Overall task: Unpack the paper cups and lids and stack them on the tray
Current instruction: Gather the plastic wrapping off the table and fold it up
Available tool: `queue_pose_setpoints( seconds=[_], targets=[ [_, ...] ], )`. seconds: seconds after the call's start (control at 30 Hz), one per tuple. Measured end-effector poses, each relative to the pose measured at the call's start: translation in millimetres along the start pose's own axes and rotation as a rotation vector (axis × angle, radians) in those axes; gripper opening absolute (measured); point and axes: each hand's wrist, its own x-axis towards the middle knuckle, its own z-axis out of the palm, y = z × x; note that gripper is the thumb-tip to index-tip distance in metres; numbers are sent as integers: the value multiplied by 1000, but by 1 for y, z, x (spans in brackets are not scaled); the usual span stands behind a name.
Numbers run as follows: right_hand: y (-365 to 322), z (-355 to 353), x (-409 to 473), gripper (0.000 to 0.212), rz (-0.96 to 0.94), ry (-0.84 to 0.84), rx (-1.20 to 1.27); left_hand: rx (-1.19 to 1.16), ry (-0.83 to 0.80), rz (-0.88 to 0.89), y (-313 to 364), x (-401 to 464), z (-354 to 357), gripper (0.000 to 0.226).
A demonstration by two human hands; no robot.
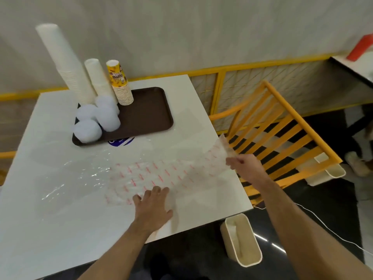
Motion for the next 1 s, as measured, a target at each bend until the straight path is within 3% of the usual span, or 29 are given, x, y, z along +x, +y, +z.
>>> queue_pose_setpoints(
  seconds=[0.13,0.27,0.4,0.5,0.63,0.77,0.9,1.0],
  targets=[
    [-77,-14,-3,34,-183,-20,-78,-122,135,-5,-7,15,-28,78],
    [-154,-29,-1,27,-351,14,-33,-138,295,95,-9,27,-78,34],
    [-210,-54,12,35,-415,104,118,-352,337,151,-46,36,-116,31],
    [-239,-66,30,34,-491,87,284,-713,337,248,-71,38,-152,24],
    [-261,-83,49,16,-605,-185,227,-1018,254,308,-84,34,-201,23],
    [-287,-96,62,31,-689,-225,219,-1107,156,354,-94,33,-229,28],
    [-316,-108,73,16,-711,-267,181,-1227,109,373,-95,31,-248,33],
    [-333,-118,86,21,-733,-318,105,-1296,117,412,-93,31,-254,25]
  ],
)
